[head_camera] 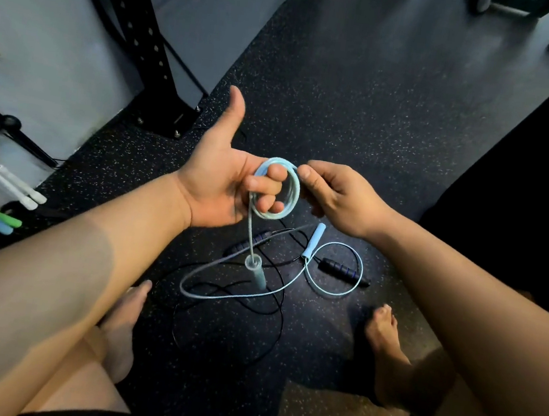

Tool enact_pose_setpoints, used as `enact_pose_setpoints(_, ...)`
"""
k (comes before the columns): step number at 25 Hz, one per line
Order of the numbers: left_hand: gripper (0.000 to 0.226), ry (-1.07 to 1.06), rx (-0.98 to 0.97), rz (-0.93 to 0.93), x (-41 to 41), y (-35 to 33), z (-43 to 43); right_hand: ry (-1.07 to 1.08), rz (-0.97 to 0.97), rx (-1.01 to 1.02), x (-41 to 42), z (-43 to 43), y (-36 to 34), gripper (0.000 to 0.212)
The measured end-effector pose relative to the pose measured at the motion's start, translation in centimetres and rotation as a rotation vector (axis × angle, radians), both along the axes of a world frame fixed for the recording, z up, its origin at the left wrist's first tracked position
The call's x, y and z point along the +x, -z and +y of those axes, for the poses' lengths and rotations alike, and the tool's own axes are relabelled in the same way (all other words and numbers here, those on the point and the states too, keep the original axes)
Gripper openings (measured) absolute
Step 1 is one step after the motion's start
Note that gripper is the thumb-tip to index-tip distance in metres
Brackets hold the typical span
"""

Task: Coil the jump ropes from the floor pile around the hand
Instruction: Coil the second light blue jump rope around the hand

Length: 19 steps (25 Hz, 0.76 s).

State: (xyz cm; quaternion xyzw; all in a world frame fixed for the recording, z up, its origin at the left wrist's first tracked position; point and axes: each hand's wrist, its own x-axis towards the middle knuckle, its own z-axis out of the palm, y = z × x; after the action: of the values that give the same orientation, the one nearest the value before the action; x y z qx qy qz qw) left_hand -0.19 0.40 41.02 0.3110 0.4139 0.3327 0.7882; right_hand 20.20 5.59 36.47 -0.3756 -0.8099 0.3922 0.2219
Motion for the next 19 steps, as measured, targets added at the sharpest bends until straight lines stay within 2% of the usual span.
enact_pose_setpoints(6,0.100,-0.262,0.053,-0.240,-0.2,0.5,0.0,0.009,0.086,-0.197,-1.4,-0.7,1.1,0.034)
enact_pose_setpoints(11,0.101,-0.532,0.148,-0.383,-1.2,0.3,0.5,-0.074,-0.118,-0.328,-1.3,-1.0,2.4,0.032)
enact_pose_setpoints(15,0.107,-0.667,0.232,-0.236,-1.2,1.1,1.3,-0.131,-0.252,-0.274,-1.4,-1.6,1.7,0.035)
enact_pose_setpoints(17,0.112,-0.645,0.216,-0.001,-0.9,2.0,1.8,-0.154,-0.302,-0.137,-1.6,-1.7,0.6,0.036)
enact_pose_setpoints(19,0.108,-0.516,0.167,0.324,-0.5,2.6,1.7,-0.188,-0.320,-0.035,-1.7,-1.9,-0.3,0.036)
